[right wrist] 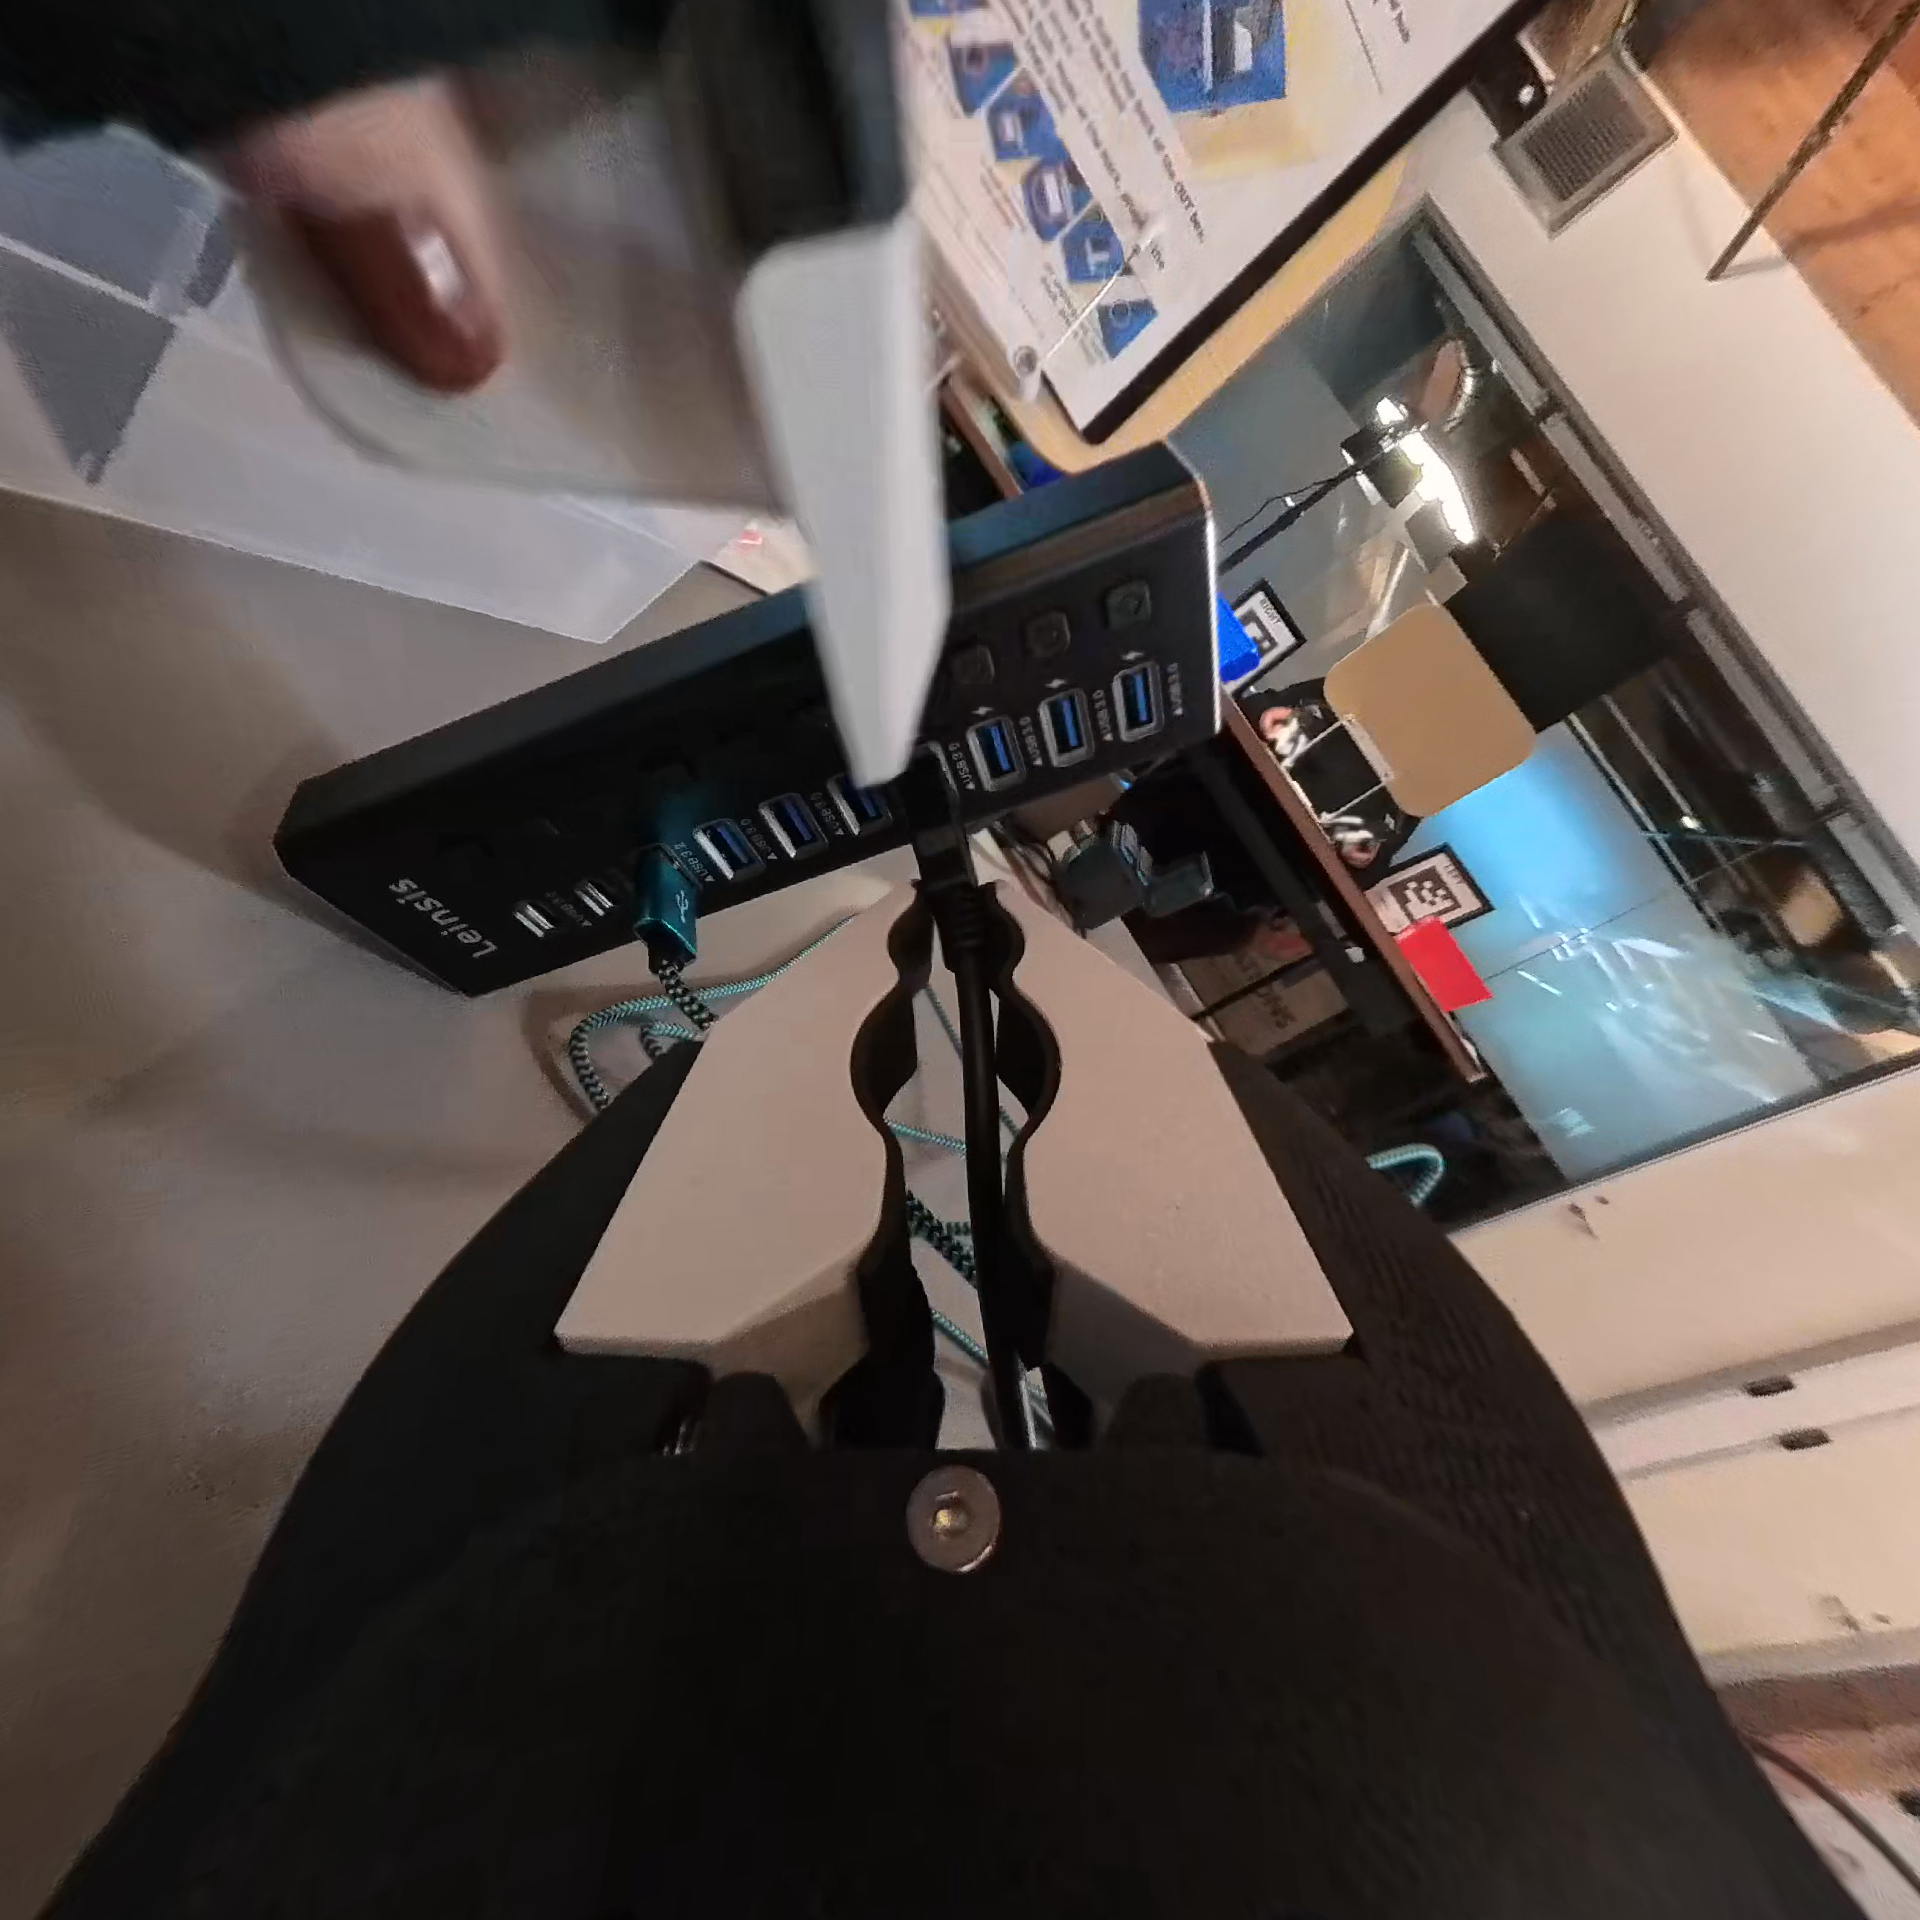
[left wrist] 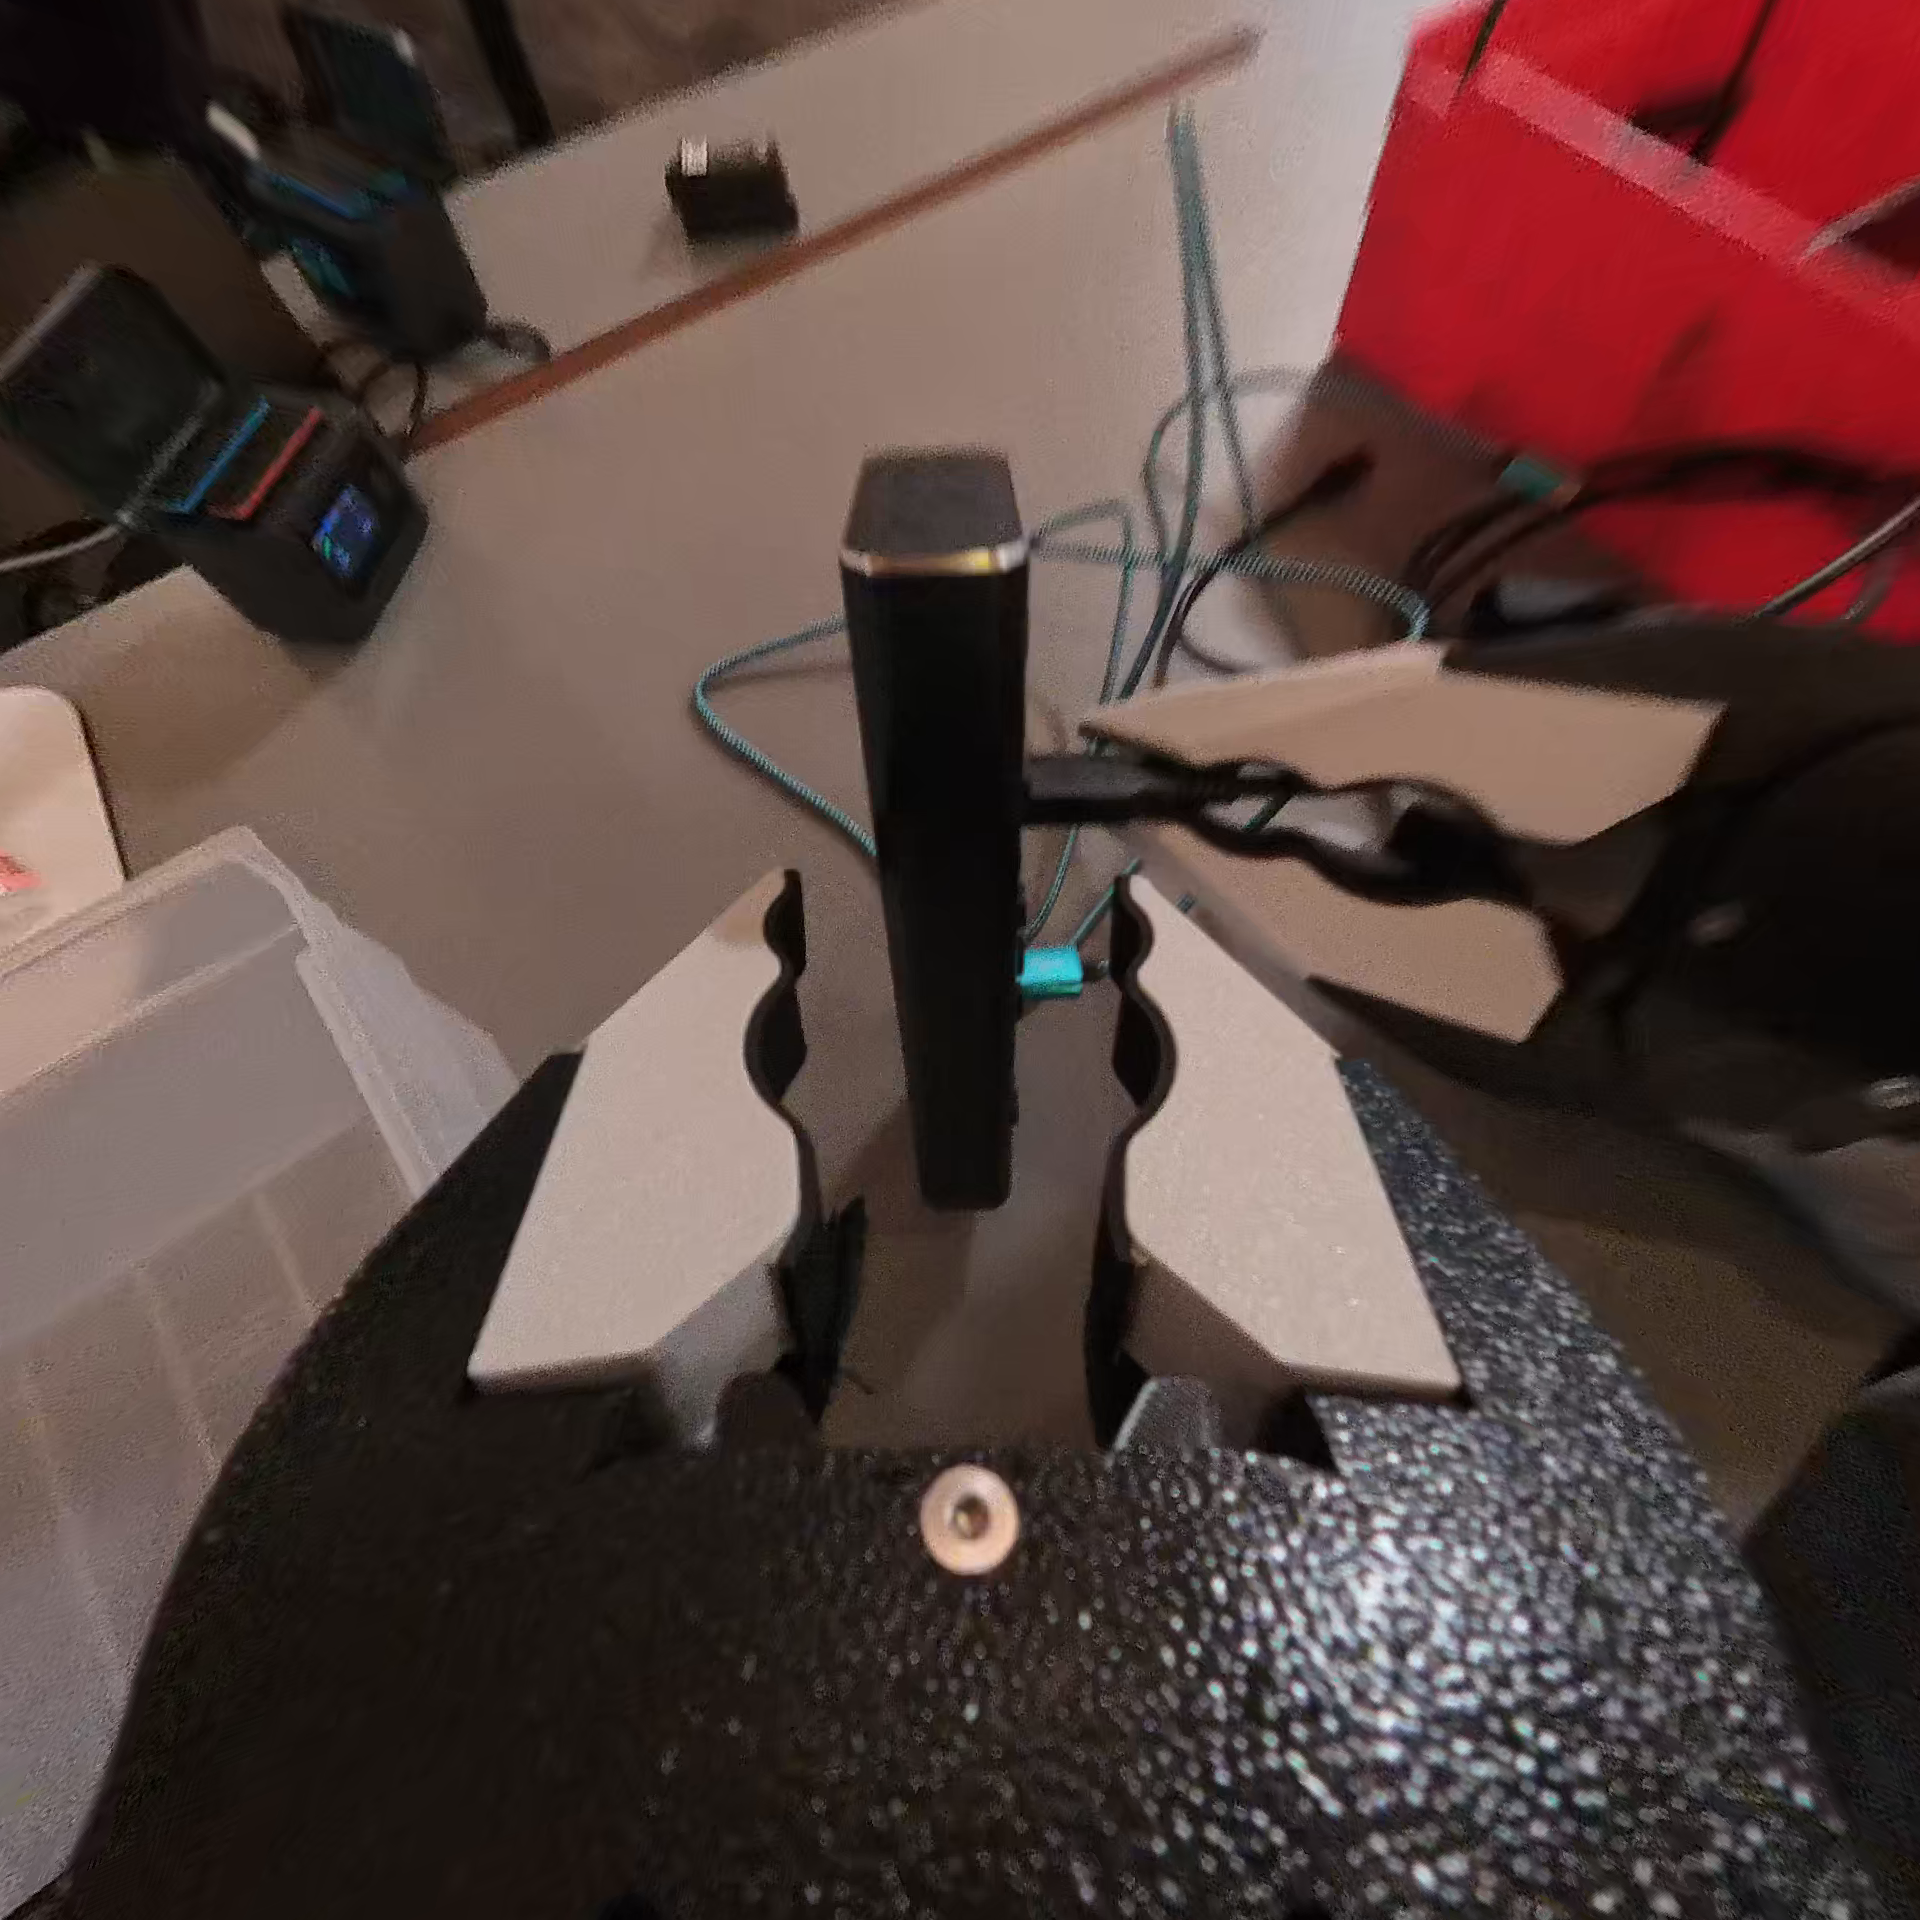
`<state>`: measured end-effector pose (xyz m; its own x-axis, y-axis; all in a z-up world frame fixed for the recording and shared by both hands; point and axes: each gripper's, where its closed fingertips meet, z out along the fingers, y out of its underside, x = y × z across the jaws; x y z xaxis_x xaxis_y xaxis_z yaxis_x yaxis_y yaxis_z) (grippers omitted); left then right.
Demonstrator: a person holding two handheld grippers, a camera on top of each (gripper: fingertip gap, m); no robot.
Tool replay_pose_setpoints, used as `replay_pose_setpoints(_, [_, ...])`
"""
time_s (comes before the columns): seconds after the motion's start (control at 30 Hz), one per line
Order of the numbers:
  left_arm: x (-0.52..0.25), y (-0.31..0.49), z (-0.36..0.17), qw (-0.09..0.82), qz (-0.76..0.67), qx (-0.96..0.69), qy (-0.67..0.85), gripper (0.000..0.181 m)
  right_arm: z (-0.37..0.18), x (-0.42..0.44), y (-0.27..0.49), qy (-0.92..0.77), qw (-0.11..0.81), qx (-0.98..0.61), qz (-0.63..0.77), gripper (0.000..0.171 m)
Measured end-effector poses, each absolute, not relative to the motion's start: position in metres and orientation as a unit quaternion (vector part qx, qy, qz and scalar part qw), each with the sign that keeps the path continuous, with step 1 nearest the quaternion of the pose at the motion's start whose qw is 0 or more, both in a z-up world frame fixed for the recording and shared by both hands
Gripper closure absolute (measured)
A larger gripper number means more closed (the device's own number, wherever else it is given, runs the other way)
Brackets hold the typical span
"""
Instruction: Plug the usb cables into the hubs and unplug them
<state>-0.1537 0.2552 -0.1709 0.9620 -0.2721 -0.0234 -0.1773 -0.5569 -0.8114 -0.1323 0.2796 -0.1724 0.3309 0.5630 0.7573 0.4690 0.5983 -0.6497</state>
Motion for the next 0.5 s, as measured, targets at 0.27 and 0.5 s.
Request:
replay_pose_setpoints(0.27, [-0.148,0.269,-0.205,0.407,-0.012,-0.901,0.147,0.152,-0.174,-0.127,0.280,-0.572,0.683,-0.448,0.070,0.165])
replay_pose_setpoints(0.5, [-0.146,0.274,-0.207,0.417,-0.037,-0.899,0.125,0.157,-0.172,-0.130,0.271,-0.585,0.692,-0.417,0.074,0.153])
